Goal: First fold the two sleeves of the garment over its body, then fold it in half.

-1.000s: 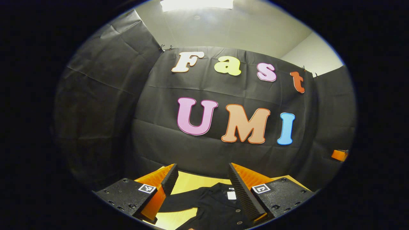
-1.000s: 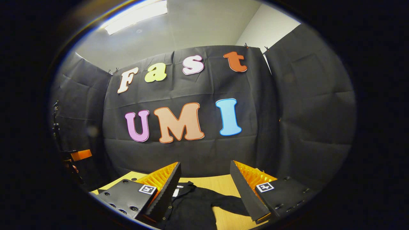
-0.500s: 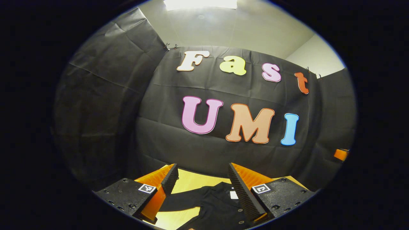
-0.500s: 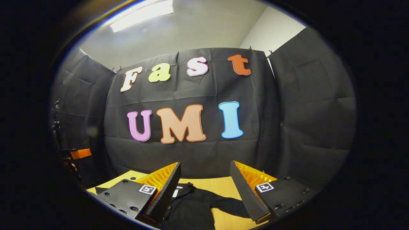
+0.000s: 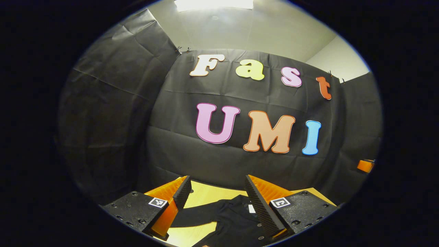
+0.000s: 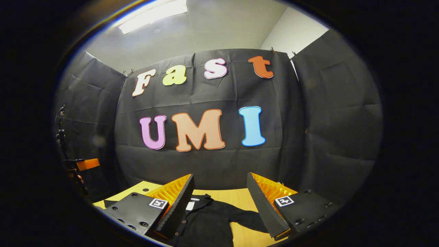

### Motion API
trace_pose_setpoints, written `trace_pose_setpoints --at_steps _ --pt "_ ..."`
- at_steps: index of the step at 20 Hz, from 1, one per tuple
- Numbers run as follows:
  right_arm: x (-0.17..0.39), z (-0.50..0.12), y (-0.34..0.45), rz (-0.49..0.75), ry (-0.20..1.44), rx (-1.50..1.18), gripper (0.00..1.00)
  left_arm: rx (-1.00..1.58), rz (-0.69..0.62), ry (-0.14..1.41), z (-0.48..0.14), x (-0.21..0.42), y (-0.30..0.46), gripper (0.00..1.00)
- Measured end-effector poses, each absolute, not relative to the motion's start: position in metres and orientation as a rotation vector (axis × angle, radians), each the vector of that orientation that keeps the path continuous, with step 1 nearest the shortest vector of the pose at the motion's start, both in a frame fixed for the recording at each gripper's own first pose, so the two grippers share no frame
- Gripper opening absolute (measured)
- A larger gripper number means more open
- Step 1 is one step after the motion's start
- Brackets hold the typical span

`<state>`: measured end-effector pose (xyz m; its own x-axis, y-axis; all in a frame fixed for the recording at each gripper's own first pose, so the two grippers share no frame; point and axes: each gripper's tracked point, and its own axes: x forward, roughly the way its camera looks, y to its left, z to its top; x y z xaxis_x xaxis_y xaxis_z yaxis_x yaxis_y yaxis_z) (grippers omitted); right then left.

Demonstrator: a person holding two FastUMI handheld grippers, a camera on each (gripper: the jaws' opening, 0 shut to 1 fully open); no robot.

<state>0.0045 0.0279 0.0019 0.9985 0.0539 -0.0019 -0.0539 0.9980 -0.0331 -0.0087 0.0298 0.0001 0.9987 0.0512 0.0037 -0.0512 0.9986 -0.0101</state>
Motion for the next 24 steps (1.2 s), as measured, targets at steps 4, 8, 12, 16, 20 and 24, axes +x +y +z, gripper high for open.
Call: trace_pose_setpoints --at_steps 4,8,12,16,20,24 --pt "0.006 0.000 0.027 0.052 0.009 -0.039 0.97 -0.020 0.060 0.004 -0.003 -0.011 0.032 0.93" --pt "0.005 0.001 0.024 0.045 0.006 -0.025 0.97 -0.020 0.066 0.005 -0.005 -0.011 0.032 0.93" --pt "0.002 -0.001 0.014 0.024 0.010 -0.024 0.97 -0.033 0.057 0.018 -0.011 -0.007 0.026 0.92" --pt "0.002 -0.006 0.004 0.003 0.022 -0.002 0.97 -0.036 0.042 0.028 -0.016 -0.002 0.018 0.92" --pt "0.006 -0.008 -0.017 -0.037 0.018 0.002 0.97 -0.030 0.040 0.030 -0.018 0.003 0.015 0.92" --pt "0.014 -0.039 -0.083 -0.193 0.061 -0.022 0.93 -0.017 0.057 0.051 -0.025 0.004 0.019 0.92"
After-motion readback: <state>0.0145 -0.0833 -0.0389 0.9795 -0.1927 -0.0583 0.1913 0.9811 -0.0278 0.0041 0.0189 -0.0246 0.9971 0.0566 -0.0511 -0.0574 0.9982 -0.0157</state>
